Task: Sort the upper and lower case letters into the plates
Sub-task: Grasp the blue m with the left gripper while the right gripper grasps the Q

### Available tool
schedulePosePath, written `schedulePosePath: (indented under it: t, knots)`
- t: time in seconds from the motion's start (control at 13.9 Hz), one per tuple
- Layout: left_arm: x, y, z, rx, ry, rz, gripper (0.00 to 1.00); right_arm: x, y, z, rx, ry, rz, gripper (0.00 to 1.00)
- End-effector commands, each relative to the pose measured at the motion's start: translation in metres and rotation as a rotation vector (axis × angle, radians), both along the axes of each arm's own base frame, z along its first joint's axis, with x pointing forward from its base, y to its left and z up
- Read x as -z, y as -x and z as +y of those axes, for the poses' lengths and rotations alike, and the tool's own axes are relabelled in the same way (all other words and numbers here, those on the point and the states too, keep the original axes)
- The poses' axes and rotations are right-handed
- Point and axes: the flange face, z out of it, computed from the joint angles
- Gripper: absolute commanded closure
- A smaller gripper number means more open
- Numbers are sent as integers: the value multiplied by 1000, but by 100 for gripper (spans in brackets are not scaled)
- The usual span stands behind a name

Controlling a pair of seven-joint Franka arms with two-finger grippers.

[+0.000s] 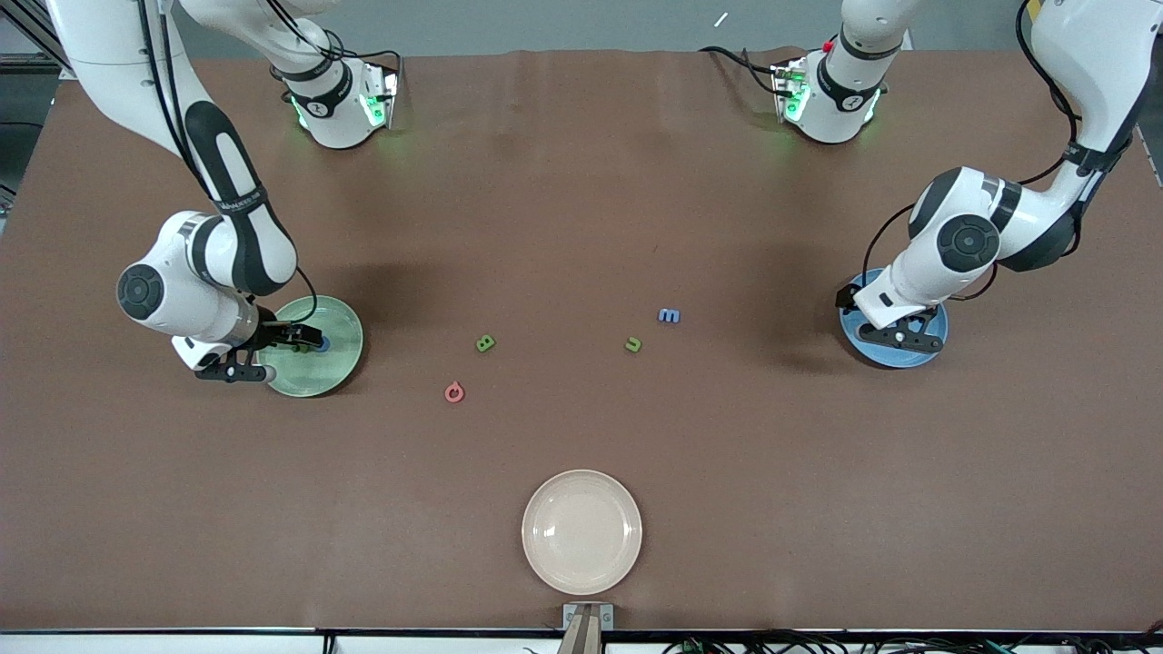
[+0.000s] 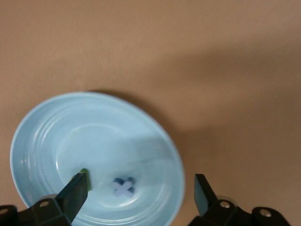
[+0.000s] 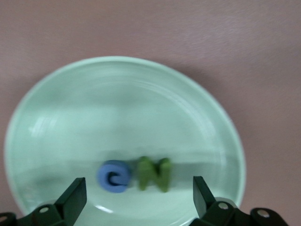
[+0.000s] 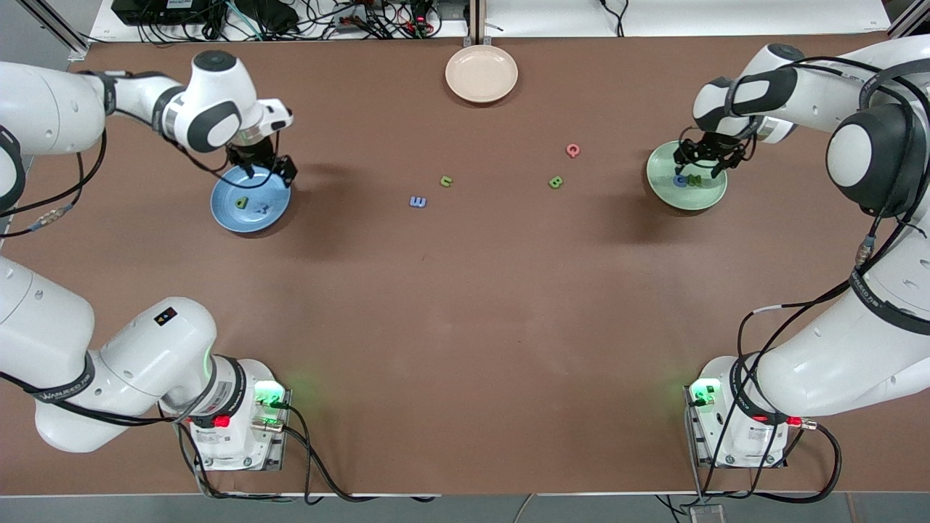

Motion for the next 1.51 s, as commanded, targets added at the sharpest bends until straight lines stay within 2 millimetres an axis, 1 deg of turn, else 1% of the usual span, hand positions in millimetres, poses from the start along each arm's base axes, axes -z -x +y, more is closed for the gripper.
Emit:
schedulePosePath:
  t: [0.0, 0.14, 0.22, 0.29, 0.43, 0.57, 0.65, 0.79, 0.86, 0.93, 1.08, 1.29, 1.36, 1.43]
  knots:
    - [-29, -5, -41, -72, -3, -9, 1, -29, -9, 56, 85, 7, 15, 0]
    - [-39, 1, -73, -129, 23, -12, 1, -45, -19, 91, 164, 15, 20, 0]
    - [-43, 4, -95, -162, 33, -21, 1, -53, -24, 113, 193, 19, 4, 0]
    - [-45, 7, -122, -212, 53, -20, 1, -58, -27, 135, 193, 18, -16, 0]
    - [-50, 9, -164, -298, 87, -27, 1, -68, -35, 171, 192, 13, -49, 0]
    - [-53, 16, -208, -279, 118, -23, 1, -56, -44, 193, 202, 25, -73, 0]
    - [-50, 19, -224, -263, 131, -15, 1, -46, -48, 200, 209, 31, -88, 0]
    - [-35, 21, -245, -239, 128, 0, 1, -31, -51, 217, 213, 39, -116, 0]
    - [-25, 25, -262, -217, 131, 16, 1, -28, -55, 222, 215, 40, -125, 0]
    - [-18, 28, -273, -203, 123, 22, 1, -24, -60, 227, 224, 43, -131, 0]
    - [-2, 35, -292, -222, 85, 7, 1, -19, -67, 244, 245, 47, -138, 0]
    - [25, 45, -308, -257, 89, -2, 1, -11, -68, 258, 259, 53, -144, 2]
    - [31, 47, -310, -260, 107, -3, 1, -10, -68, 262, 256, 52, -148, 3]
    - [36, 48, -313, -257, 121, -3, 2, -7, -69, 262, 273, 53, -154, 3]
